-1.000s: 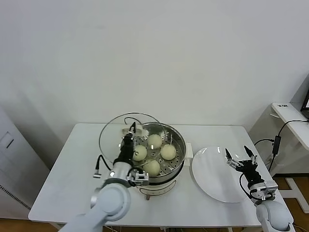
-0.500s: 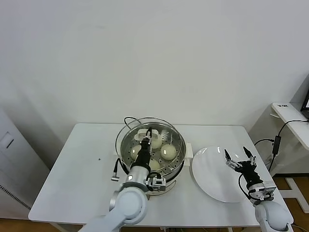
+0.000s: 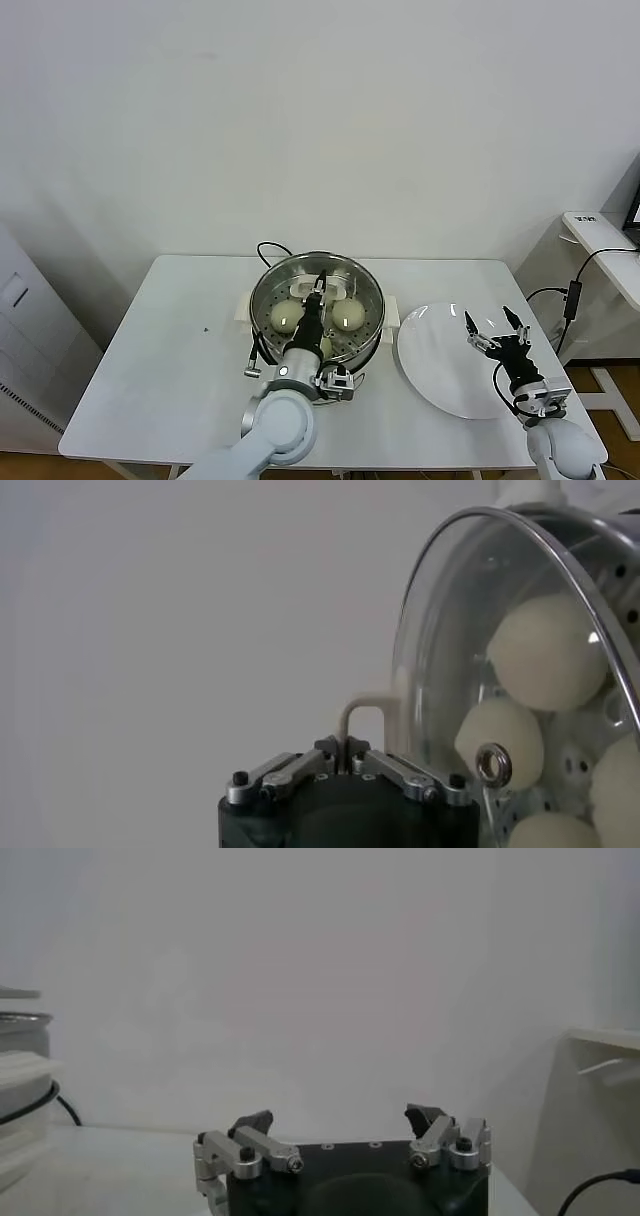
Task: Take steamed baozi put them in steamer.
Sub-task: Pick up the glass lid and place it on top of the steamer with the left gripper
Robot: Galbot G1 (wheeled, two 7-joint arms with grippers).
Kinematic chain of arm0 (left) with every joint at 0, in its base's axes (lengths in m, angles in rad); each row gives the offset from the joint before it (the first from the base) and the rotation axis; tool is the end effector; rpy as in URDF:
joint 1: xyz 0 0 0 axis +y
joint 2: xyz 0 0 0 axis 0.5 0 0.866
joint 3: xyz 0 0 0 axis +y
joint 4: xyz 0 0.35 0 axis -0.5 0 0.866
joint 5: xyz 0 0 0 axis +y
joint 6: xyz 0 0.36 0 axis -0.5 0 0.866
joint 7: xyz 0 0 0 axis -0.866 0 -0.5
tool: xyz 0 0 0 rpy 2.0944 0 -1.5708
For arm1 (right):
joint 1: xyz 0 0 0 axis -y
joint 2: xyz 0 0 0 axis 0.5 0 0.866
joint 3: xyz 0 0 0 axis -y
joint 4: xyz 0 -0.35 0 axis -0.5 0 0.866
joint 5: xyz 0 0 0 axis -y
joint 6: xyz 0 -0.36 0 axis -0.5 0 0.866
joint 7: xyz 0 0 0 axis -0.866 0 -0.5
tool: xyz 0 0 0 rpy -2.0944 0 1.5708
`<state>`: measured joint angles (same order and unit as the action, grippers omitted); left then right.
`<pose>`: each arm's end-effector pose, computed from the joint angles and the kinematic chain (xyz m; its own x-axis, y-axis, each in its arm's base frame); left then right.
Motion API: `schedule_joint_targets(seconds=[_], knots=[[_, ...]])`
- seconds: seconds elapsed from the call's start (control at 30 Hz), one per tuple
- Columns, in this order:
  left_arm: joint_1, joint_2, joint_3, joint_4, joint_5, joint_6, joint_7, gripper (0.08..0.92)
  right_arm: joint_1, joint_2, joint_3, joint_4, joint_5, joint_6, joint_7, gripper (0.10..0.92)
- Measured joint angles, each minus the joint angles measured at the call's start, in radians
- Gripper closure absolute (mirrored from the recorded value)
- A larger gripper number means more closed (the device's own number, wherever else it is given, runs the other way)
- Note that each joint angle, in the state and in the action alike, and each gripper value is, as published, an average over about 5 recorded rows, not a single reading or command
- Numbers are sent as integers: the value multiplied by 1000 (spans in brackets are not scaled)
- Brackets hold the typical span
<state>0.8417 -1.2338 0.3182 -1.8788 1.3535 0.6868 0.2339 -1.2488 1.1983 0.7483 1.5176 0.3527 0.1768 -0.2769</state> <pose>0.2874 -0.1618 -0.2587 -0.9805 0.1962 -0.0104 -0.0125 -0.0095 0.9999 0.2803 -0.2090 -0.3785 -0.9985 -0.0545 0.0039 -0.0547 0.9969 -0.0565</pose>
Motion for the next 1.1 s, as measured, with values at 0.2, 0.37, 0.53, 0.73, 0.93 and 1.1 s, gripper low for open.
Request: schedule_joint_targets(seconds=[0.2,0.37,0.53,0.73,0.93,1.1], knots=[[5,-1,-5,15,-7,-9,-12,886,0,4,0,1,-2,1,0,203],[7,-4,-11,26,-16,-15,-24,886,-2,6,0,3,-3,2,0,203],[13,-5,-20,34,-28,-15,-39,881,-6,7,0,9,-3,3,-1,203],[26,5,-35,26,-58,-4,-63,754,-8,9,1,10,-4,4,-2,203],[52,27,-58,-21,-114,-7,-72,581,-7,11,1,10,-5,5,-5,203],[91,66,-93,-117,-234,-40,-57,442,-2,8,0,7,-4,5,-7,203]])
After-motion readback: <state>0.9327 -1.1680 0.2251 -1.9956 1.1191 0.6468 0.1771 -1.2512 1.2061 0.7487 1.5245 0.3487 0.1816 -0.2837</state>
